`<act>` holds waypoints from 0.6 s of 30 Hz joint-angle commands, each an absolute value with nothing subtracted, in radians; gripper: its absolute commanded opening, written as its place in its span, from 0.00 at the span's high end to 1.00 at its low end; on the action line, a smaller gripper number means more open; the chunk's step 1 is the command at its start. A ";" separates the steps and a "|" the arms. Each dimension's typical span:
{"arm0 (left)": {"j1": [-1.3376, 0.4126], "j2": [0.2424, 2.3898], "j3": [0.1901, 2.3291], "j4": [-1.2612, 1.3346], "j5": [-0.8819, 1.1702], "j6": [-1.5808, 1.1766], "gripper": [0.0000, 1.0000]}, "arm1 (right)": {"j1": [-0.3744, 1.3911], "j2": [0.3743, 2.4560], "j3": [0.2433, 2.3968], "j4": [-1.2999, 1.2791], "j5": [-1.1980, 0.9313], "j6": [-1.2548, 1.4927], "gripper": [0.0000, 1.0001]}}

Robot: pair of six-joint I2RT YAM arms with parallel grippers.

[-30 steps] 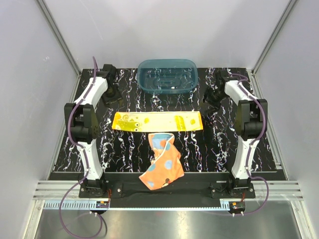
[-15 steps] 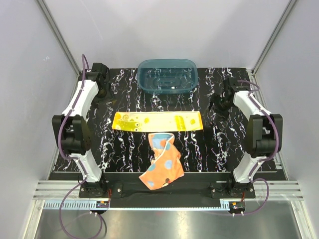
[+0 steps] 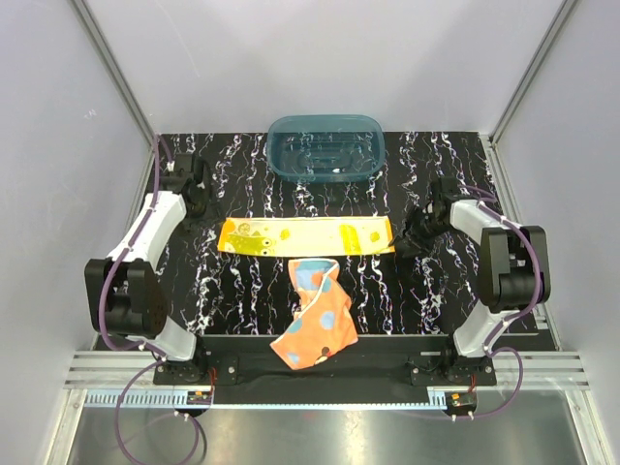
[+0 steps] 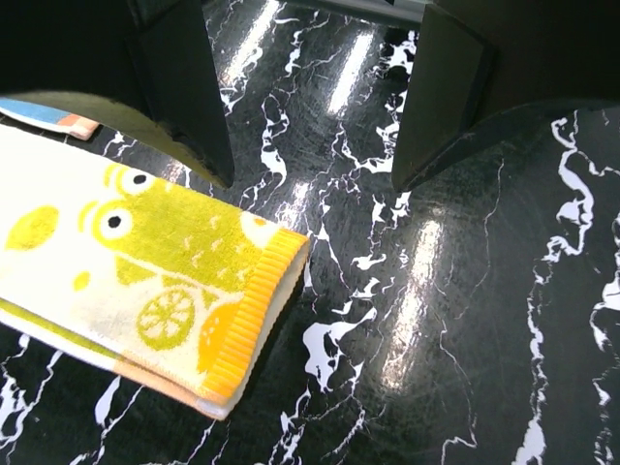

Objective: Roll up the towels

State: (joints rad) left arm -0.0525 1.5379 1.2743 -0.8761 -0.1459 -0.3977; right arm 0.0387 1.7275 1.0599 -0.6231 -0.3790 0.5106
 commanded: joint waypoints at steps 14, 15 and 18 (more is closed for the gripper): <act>-0.052 1.488 1.232 -0.767 -0.097 -0.380 0.30 | 0.049 1.805 1.020 -0.460 -0.446 0.566 0.55; -0.052 1.491 1.232 -0.767 -0.097 -0.380 0.30 | 0.054 1.809 1.019 -0.453 -0.448 0.566 0.55; -0.052 1.490 1.227 -0.767 -0.098 -0.380 0.30 | 0.054 1.819 1.014 -0.440 -0.453 0.566 0.59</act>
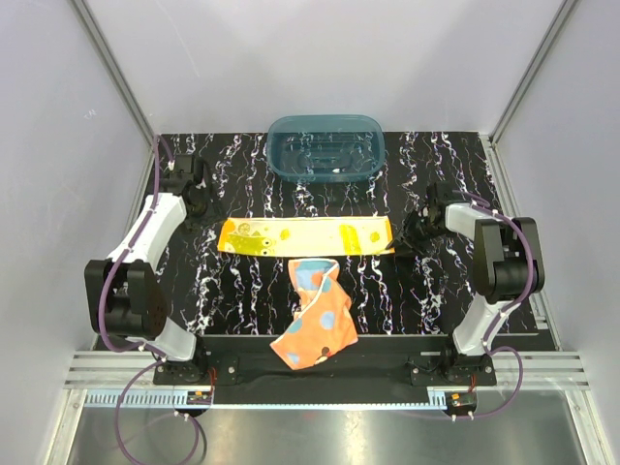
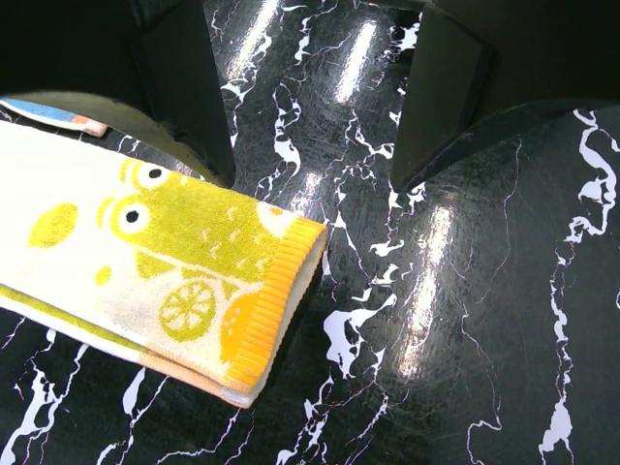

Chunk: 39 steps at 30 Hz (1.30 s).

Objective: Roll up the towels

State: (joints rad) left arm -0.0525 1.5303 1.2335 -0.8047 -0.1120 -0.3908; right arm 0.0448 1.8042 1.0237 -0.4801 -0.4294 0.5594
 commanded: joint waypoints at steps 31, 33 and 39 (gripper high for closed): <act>-0.083 1.486 1.212 -0.768 -0.094 -0.373 0.31 | -0.206 1.712 1.302 -0.790 0.078 0.422 1.00; -0.083 1.471 1.209 -0.775 -0.062 -0.373 0.32 | -0.204 1.718 1.347 -0.831 0.087 0.422 1.00; -0.084 1.359 1.148 -0.795 -0.014 -0.374 0.31 | -0.072 1.700 1.471 -0.902 0.133 0.413 1.00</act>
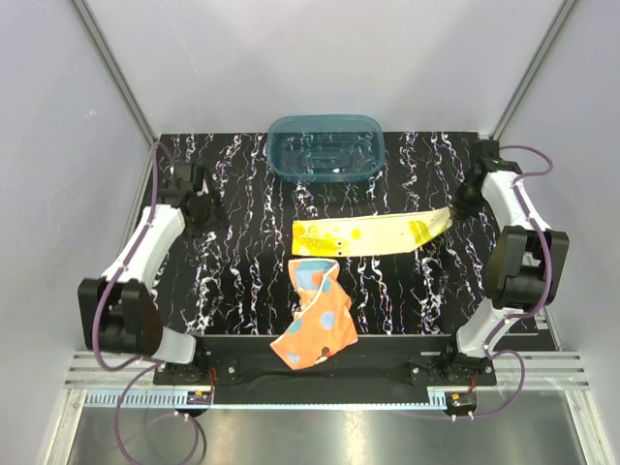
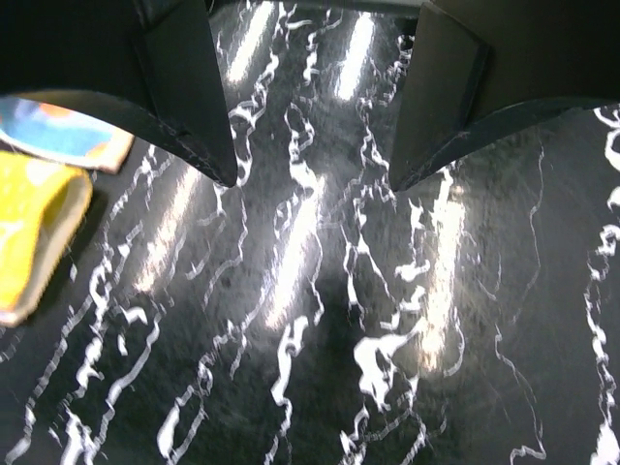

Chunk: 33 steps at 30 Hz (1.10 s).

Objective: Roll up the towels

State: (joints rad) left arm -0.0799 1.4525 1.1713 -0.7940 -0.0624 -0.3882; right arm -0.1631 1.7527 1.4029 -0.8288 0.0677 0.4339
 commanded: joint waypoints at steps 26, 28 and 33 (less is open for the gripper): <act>-0.086 1.057 0.890 -0.769 -0.012 -0.376 0.30 | 0.607 1.930 1.904 -1.035 0.144 0.456 1.00; -0.086 1.057 0.890 -0.767 -0.011 -0.376 0.30 | 0.624 1.939 1.914 -1.035 0.143 0.460 1.00; -0.086 1.060 0.887 -0.767 -0.008 -0.376 0.30 | 0.672 1.951 1.924 -1.014 0.132 0.460 1.00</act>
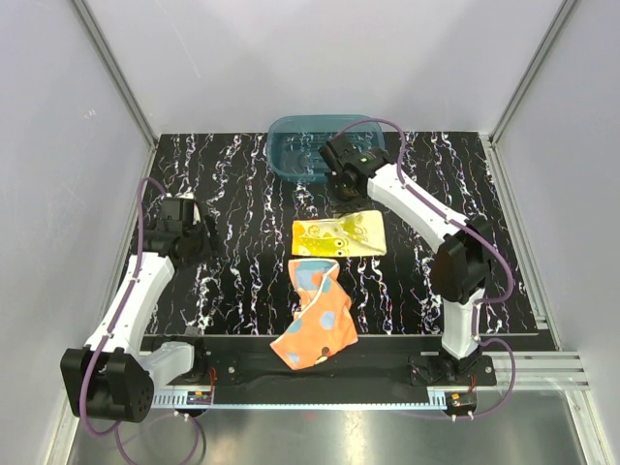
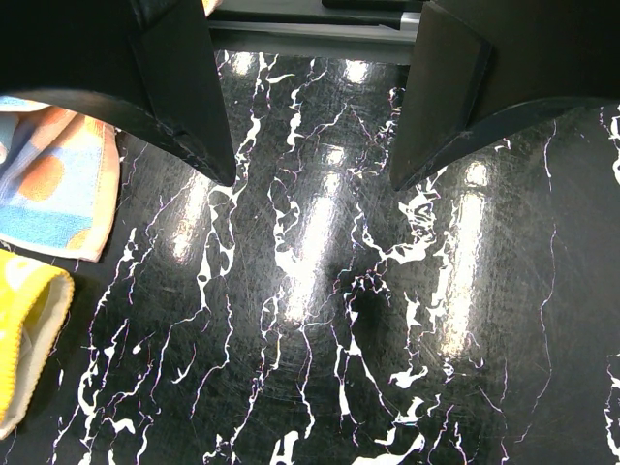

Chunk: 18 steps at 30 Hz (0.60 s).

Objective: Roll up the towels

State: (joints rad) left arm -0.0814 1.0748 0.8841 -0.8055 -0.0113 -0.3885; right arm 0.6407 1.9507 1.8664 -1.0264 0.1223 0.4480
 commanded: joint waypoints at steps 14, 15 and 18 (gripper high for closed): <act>-0.095 1.065 0.888 -0.767 -0.015 -0.376 0.30 | 0.747 2.035 1.924 -0.960 0.104 0.440 1.00; -0.098 1.063 0.887 -0.767 -0.015 -0.376 0.30 | 0.750 2.052 1.924 -0.953 0.097 0.440 1.00; -0.101 1.065 0.888 -0.770 -0.018 -0.377 0.30 | 0.772 2.097 1.934 -0.927 0.072 0.437 1.00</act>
